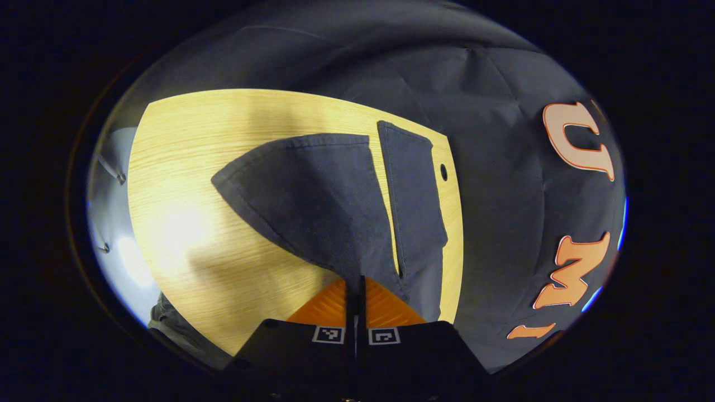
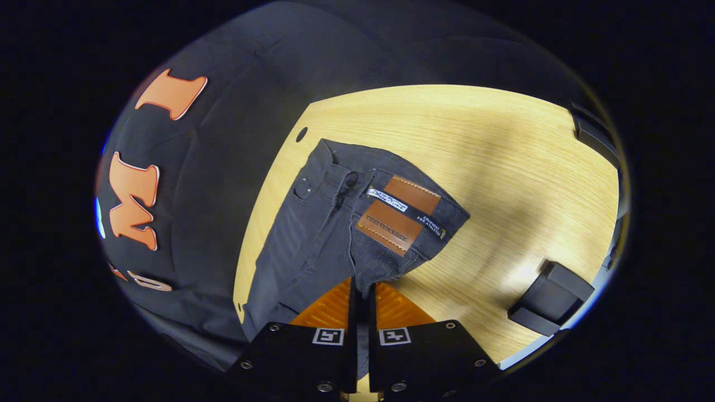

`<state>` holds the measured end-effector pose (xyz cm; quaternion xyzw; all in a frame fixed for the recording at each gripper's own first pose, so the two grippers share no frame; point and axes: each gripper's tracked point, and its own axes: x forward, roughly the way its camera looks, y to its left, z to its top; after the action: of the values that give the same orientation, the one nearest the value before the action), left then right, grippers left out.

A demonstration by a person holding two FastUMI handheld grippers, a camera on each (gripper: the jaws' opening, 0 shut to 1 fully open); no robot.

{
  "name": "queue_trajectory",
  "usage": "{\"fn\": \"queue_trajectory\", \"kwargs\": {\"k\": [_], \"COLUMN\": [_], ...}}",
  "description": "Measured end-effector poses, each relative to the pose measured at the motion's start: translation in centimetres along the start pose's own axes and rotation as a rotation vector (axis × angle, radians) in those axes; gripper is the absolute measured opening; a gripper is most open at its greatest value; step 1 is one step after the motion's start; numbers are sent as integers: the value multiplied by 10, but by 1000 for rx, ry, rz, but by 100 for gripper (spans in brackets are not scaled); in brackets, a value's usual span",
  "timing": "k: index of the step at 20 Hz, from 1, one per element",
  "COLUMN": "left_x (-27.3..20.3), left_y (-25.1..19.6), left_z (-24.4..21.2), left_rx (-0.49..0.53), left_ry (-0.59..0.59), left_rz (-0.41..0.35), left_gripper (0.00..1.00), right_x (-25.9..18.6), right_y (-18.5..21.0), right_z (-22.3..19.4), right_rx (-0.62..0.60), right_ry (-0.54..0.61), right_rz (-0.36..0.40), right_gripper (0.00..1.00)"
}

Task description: Grasp the waist and the cuffs of the jeans and fold them to make the two legs overlap; first hold the waist and fold one-third of the jeans toward the cuffs, then hold the cuffs and fold the remaining one-third in the same direction to finish folding.

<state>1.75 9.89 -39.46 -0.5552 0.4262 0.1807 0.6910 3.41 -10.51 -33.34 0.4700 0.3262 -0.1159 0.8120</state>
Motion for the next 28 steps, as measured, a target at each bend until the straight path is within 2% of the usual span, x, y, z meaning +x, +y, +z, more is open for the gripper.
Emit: {"fn": "queue_trajectory", "kwargs": {"k": [5, 8, 12, 16, 20, 23, 25, 28], "left_x": [-26, -29, -15, 27, 87, 141, 177, 226], "left_y": [-29, -47, -90, -125, -167, -198, -215, -225], "left_z": [3, 8, 27, 44, 61, 73, 76, 70], "left_rx": [-31, -2, 92, 166, 248, 278, 325, 408], "left_ry": [-3, 20, 62, 116, 166, 187, 207, 269], "left_rz": [-34, 2, 58, 126, 150, 136, 115, 122], "left_gripper": [1, 1, 1, 1, 1, 1, 1, 1], "right_x": [-21, -27, -2, 36, 77, 104, 126, 159], "right_y": [19, 39, 88, 113, 124, 135, 143, 144], "right_z": [25, 58, 79, 96, 110, 127, 133, 131], "right_rx": [-42, -44, -50, -27, -32, -27, -21, -33], "right_ry": [7, -15, -22, -8, -2, -22, -22, -4], "right_rz": [82, 120, 122, 91, 46, 39, 35, -3], "right_gripper": [8, 8, 9, 9, 9, 9, 8, 8]}}
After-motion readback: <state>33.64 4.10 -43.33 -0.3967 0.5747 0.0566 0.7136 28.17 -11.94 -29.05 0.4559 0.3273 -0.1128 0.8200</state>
